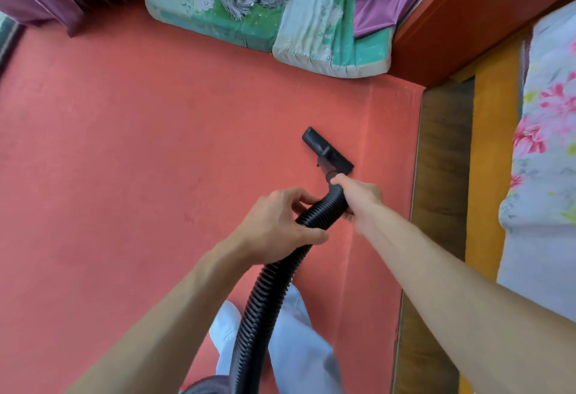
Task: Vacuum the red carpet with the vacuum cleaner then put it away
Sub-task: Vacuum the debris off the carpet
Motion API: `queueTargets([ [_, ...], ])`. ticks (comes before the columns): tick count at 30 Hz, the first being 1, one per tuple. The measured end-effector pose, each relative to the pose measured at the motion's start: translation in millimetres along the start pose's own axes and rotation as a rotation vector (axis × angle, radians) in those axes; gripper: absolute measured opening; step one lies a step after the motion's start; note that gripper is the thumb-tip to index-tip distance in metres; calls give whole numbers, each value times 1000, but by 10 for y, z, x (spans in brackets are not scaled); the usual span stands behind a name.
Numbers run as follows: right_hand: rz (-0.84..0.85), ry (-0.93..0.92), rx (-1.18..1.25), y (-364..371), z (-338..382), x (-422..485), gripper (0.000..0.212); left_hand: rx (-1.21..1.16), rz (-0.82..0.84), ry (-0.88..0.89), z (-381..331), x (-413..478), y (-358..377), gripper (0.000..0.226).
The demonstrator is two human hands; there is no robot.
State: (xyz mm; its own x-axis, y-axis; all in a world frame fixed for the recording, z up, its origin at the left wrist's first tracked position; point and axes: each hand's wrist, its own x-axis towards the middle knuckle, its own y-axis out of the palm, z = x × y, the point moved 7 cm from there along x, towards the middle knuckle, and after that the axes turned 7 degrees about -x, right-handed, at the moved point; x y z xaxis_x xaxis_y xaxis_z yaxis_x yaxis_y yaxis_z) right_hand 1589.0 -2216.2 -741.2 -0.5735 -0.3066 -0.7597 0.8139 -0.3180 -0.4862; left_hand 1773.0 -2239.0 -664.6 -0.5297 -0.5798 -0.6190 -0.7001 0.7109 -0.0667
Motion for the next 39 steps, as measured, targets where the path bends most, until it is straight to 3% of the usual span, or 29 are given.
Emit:
queueTargets([
  [6, 149, 71, -12, -116, -61, -1128, 27, 40, -45, 33, -280, -1086, -134, 53],
  [13, 293, 30, -161, -113, -130, -2339, 27, -97, -142, 11, -261, -2406, -222, 51],
  [17, 329, -74, -288, 4, 15, -2811, 15, -202, -302, 20, -222, -2948, -241, 49],
  [22, 374, -230, -428, 172, 137, -3101, 23, -301, -461, -20, -124, -3363, -105, 51],
  [25, 427, -334, -536, 328, 215, -3246, 10, -355, -575, -63, -86, -3510, 2, 54],
  [29, 516, -483, -740, 546, 318, -3444, 16, -421, -726, -147, -86, -3666, 183, 56],
  [34, 732, -713, -1085, 792, 164, -3824, 9, -548, -949, -244, -123, -3971, 662, 61],
  [39, 938, -896, -1323, 871, -441, -4294, 8, -731, -1154, -318, 18, -4291, 1322, 68],
])
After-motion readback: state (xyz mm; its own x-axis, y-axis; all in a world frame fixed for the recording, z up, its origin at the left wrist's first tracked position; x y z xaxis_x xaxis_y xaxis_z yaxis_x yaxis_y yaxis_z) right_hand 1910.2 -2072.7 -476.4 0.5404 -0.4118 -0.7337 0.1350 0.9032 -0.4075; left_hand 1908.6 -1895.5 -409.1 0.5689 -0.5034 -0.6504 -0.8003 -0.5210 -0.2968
